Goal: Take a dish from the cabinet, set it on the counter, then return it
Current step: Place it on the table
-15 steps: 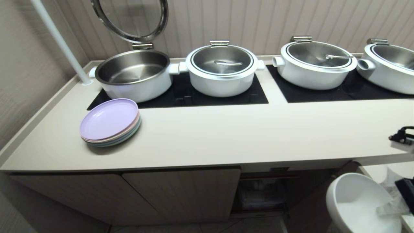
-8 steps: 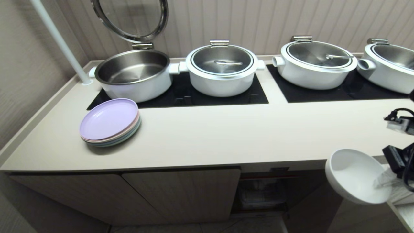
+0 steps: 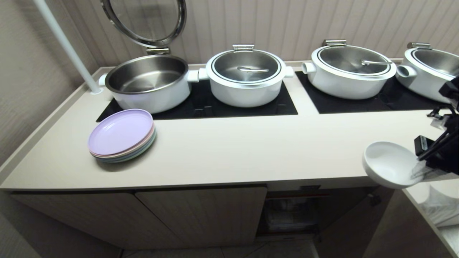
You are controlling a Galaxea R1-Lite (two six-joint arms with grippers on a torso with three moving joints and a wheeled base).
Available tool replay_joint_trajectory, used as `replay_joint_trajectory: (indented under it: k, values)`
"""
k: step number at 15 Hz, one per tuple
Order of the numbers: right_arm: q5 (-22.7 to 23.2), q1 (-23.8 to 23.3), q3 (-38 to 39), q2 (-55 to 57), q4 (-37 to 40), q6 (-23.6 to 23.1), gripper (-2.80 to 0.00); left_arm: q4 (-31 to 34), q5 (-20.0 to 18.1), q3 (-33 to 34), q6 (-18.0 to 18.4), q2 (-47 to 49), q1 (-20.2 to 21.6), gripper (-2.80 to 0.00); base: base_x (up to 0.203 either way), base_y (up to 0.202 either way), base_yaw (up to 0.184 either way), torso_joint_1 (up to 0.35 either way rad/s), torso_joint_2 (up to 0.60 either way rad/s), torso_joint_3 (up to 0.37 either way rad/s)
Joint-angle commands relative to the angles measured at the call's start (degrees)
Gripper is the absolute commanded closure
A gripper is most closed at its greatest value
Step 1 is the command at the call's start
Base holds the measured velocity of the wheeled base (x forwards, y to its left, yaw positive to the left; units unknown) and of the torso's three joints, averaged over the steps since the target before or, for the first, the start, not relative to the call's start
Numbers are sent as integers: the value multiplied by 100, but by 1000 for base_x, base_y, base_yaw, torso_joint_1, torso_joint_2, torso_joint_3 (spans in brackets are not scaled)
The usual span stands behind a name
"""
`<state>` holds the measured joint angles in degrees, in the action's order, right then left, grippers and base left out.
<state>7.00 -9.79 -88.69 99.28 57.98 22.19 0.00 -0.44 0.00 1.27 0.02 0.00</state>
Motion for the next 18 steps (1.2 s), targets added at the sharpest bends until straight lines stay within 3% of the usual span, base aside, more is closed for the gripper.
replay_joint_trajectory:
  k: [1, 5, 8, 12, 15, 18]
  values:
    - [-60, -183, -358, 439, 16, 20, 0, 0, 0, 0, 5, -2, 0, 0, 0, 0, 0, 0, 0, 0]
    - [-85, -363, -804, 877, -32, 23, 0, 0, 0, 0, 5, -2, 0, 0, 0, 0, 0, 0, 0, 0]
    - [-54, -358, -869, 988, -499, -28, 0, 0, 0, 0, 5, -2, 0, 0, 0, 0, 0, 0, 0, 0]
    - [11, -311, -858, 988, -718, -565, 0, 0, 0, 0, 5, -2, 0, 0, 0, 0, 0, 0, 0, 0]
    - [494, -191, -868, 993, -892, -752, 0, 0, 0, 0, 5, -2, 0, 0, 0, 0, 0, 0, 0, 0]
    - [565, 8, -864, 1104, -949, -1178, 0, 0, 0, 0, -2, -2, 0, 0, 0, 0, 0, 0, 0, 0]
